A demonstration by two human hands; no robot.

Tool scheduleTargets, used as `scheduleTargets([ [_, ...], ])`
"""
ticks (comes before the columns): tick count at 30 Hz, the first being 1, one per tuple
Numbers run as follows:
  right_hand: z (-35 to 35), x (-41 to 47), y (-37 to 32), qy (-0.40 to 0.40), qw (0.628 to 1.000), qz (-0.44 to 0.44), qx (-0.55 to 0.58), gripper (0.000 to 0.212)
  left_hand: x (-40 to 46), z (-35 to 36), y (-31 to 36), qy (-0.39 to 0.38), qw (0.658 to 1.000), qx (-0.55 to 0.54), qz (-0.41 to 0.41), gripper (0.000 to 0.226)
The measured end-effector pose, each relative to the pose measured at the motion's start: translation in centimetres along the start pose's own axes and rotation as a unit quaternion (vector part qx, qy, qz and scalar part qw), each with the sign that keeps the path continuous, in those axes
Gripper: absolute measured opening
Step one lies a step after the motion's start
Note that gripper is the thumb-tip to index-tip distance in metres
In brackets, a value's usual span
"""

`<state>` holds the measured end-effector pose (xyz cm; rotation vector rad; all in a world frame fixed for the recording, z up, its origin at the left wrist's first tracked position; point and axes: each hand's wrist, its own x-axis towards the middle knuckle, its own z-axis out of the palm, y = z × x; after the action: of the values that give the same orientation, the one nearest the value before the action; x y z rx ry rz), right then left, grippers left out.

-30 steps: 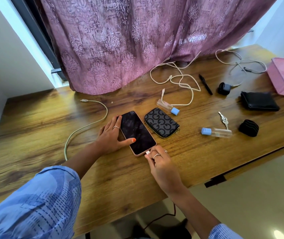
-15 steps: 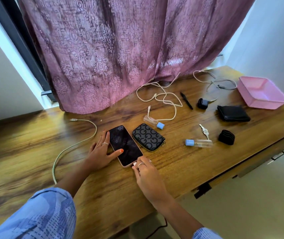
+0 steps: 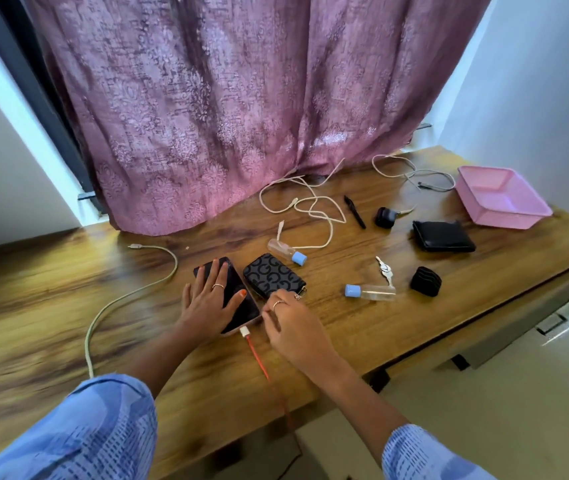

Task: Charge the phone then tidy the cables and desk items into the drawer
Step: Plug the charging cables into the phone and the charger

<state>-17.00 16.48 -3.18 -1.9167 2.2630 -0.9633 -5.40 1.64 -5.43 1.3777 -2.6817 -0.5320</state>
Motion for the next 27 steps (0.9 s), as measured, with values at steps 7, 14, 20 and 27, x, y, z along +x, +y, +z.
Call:
scheduleTargets([
  [7, -6.2, -0.1, 6.2, -0.002, 0.998, 0.053, -0.032, 0.025, 1.5, 1.6, 7.8, -0.012, 0.997, 0.031, 0.064, 0.071],
  [14, -11.9, 3.3, 15.0, -0.033, 0.993, 0.045, -0.103, 0.024, 4.7, 3.1, 15.8, -0.031, 0.997, 0.014, 0.067, 0.069],
  [20, -13.1, 7.5, 23.8, -0.064, 0.978, 0.103, -0.169, 0.031, 9.0, 4.6, 19.2, -0.033, 0.997, 0.049, 0.056, 0.067],
  [27, -12.8, 11.8, 29.3, -0.173, 0.963, 0.163, -0.127, 0.065, 9.0, 6.1, 20.7, -0.022, 0.999, 0.04, 0.012, 0.069],
])
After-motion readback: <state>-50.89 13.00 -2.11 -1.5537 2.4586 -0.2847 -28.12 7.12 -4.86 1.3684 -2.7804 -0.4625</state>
